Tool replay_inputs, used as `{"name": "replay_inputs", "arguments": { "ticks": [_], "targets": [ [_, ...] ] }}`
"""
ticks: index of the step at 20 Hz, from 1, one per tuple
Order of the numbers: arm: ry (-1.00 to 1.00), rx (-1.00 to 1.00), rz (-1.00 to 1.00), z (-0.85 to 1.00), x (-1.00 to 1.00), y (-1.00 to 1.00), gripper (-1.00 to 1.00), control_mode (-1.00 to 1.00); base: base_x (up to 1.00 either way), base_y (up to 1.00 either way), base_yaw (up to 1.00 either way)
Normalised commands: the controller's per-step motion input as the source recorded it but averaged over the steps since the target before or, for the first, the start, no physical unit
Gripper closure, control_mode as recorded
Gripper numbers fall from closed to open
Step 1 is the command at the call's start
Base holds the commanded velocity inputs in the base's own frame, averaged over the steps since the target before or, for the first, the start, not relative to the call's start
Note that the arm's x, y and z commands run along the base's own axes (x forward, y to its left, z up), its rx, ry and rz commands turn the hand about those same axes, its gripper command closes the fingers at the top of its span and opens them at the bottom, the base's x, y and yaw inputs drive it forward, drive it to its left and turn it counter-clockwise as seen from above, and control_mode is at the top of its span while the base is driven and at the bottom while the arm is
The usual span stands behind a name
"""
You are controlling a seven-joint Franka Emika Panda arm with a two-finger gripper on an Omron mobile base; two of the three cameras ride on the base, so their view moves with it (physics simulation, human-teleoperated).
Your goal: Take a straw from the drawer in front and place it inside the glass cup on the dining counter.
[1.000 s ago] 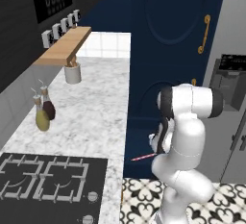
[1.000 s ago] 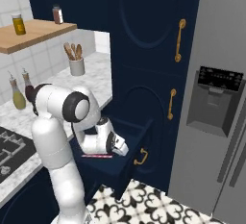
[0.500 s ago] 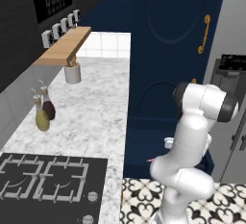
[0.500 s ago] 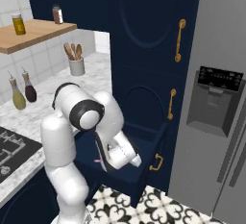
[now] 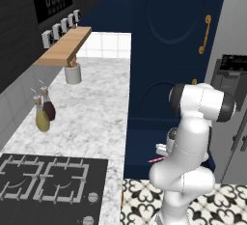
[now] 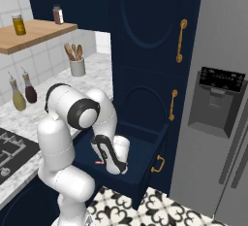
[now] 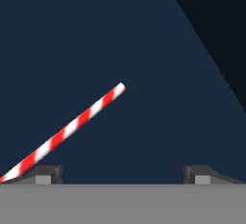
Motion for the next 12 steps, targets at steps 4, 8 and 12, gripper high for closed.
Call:
{"name": "replay_inputs", "arguments": {
  "ticks": [4, 8, 12],
  "targets": [
    [0.08, 0.05, -0.14, 0.26, 0.49, 0.01, -1.0, -1.0, 0.0, 0.0, 0.0],
    [0.09, 0.1, -0.12, 0.47, 0.61, 0.0, -1.0, -1.0, 0.0, 0.0, 0.0],
    [0.14, 0.1, -0.12, 0.42, 0.55, -0.04, -1.0, -1.0, 0.0, 0.0, 0.0]
  ]
}}
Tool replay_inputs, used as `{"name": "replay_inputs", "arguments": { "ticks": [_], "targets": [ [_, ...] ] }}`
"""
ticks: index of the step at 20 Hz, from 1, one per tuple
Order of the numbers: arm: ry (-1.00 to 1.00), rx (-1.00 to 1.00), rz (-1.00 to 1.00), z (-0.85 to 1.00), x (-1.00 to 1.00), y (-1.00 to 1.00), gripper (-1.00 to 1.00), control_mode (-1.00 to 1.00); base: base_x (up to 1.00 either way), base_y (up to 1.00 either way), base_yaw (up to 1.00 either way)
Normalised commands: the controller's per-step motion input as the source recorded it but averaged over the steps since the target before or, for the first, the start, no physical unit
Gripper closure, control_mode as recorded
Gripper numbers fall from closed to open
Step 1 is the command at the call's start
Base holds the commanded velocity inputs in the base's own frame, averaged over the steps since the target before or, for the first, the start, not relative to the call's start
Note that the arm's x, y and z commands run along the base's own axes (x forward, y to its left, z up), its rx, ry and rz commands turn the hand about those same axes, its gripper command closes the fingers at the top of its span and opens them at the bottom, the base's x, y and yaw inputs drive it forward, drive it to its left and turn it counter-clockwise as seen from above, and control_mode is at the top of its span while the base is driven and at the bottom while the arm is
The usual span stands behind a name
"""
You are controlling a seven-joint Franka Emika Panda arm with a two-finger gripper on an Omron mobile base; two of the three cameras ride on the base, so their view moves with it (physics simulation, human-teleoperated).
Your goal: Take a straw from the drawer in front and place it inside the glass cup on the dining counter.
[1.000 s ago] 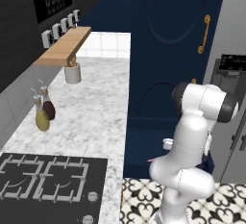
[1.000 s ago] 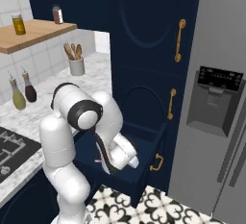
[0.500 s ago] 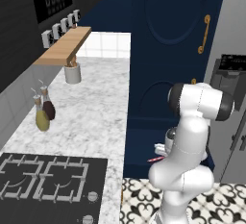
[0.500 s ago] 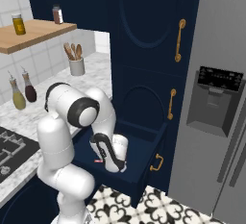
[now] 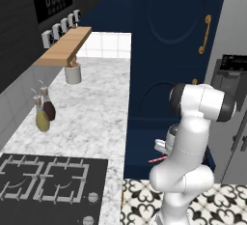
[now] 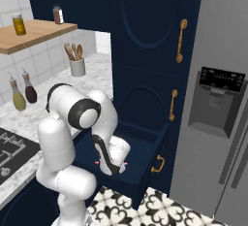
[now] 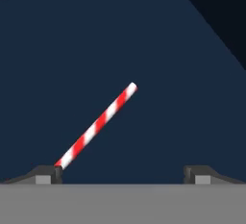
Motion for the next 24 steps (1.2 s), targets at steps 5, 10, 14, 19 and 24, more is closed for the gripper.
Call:
{"name": "replay_inputs", "arguments": {
  "ticks": [5, 10, 14, 19, 24],
  "targets": [
    [0.2, 0.02, -0.13, 0.13, 0.69, -0.04, -1.0, -1.0, 0.0, 0.0, 0.0],
    [0.19, 0.0, -0.15, 0.39, 0.84, -0.05, -1.0, -1.0, 0.0, 0.0, 0.0],
    [0.16, 0.0, -0.14, 0.89, 0.63, -0.24, -1.0, -1.0, 0.0, 0.0, 0.0],
    [0.25, 0.06, -0.14, 1.0, 0.52, -0.33, -1.0, -1.0, 0.0, 0.0, 0.0],
    [0.33, 0.13, -0.06, 0.95, 0.46, -0.16, -1.0, -1.0, 0.0, 0.0, 0.0]
  ]
}}
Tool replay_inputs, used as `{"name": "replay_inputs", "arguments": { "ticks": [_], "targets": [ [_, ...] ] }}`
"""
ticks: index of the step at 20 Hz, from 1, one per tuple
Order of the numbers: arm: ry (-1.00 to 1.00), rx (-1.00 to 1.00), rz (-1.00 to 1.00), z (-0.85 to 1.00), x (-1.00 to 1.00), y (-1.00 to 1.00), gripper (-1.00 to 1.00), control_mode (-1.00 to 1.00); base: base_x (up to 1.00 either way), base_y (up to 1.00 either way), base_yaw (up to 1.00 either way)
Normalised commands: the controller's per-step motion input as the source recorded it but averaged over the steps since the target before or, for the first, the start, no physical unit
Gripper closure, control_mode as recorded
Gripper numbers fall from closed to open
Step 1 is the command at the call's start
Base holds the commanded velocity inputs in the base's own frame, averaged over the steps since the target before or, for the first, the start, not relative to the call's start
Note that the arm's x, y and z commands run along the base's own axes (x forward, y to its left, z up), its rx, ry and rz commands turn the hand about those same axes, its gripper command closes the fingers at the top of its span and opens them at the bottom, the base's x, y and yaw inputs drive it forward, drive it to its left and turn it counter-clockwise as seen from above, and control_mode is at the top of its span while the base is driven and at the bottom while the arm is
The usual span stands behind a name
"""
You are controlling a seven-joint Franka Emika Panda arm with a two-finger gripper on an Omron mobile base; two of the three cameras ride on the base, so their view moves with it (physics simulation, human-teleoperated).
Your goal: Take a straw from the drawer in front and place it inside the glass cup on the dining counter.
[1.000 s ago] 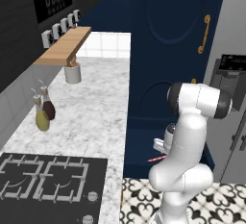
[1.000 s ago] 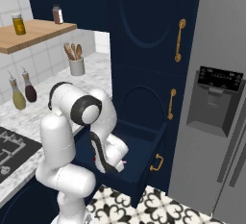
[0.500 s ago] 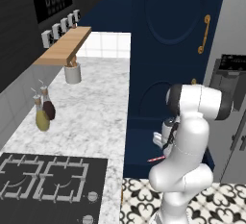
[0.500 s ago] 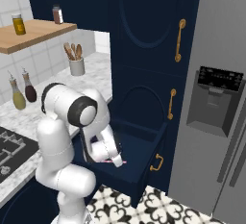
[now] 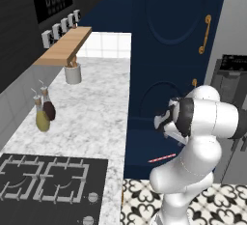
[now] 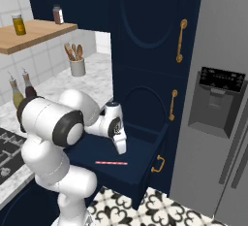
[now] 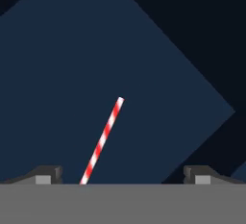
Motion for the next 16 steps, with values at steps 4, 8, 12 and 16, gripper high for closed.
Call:
{"name": "replay_inputs", "arguments": {
  "ticks": [4, 8, 12, 16],
  "targets": [
    [0.24, 0.02, -0.05, 0.24, 0.29, -0.01, -1.0, -1.0, 0.0, 0.0, 0.0],
    [0.1, 0.0, -0.13, -0.24, 0.02, 0.0, -1.0, -1.0, 0.0, 0.0, 0.0],
    [0.0, 0.0, -0.15, -0.42, -0.05, -0.01, -1.0, -1.0, 0.0, 0.0, 0.0],
    [-0.04, 0.0, -0.15, -0.46, -0.43, 0.0, -1.0, -1.0, 0.0, 0.0, 0.0]
  ]
}}
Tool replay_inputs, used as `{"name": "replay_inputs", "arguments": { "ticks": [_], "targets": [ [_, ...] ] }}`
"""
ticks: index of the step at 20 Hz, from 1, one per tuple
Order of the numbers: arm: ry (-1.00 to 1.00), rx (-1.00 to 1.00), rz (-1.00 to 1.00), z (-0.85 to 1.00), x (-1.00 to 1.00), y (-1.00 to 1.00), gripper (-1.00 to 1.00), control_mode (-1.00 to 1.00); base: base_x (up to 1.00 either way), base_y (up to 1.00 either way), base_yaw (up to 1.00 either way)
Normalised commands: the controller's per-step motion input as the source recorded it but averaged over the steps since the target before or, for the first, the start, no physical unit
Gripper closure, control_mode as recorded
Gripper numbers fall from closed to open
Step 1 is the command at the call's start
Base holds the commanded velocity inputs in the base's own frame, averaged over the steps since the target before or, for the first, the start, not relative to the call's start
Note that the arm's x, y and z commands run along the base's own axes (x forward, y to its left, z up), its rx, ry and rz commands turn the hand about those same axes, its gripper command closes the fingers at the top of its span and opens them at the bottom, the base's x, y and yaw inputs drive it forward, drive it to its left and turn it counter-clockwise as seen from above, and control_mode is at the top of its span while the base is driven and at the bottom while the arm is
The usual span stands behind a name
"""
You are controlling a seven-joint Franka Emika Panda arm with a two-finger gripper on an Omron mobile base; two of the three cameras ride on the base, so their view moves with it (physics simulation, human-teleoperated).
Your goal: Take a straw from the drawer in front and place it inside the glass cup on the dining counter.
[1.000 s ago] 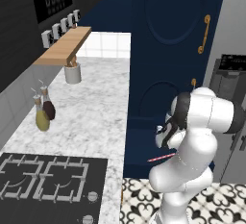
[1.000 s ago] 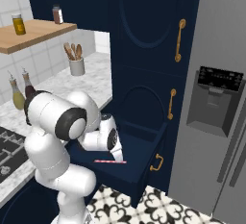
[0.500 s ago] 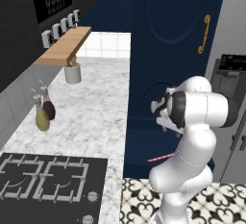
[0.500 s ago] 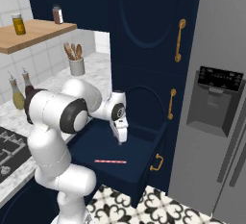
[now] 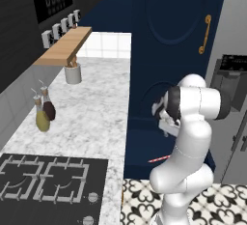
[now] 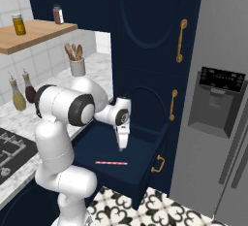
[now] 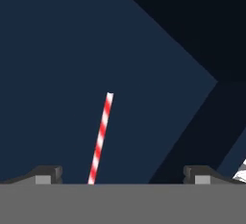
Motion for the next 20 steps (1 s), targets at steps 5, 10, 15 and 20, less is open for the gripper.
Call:
{"name": "replay_inputs", "arguments": {
  "ticks": [5, 10, 15, 20],
  "targets": [
    [-0.14, -0.02, -0.09, -0.35, -0.23, 0.0, -1.0, -1.0, 0.0, 0.0, 0.0],
    [-0.03, -0.07, -0.01, -0.37, 0.04, 0.0, -1.0, -1.0, 0.0, 0.0, 0.0],
    [-0.02, -0.06, 0.0, -0.42, 0.0, 0.0, -1.0, -1.0, 0.0, 0.0, 0.0],
    [-0.05, 0.0, 0.0, -0.27, 0.0, -0.07, -1.0, -1.0, 0.0, 0.0, 0.0]
  ]
}}
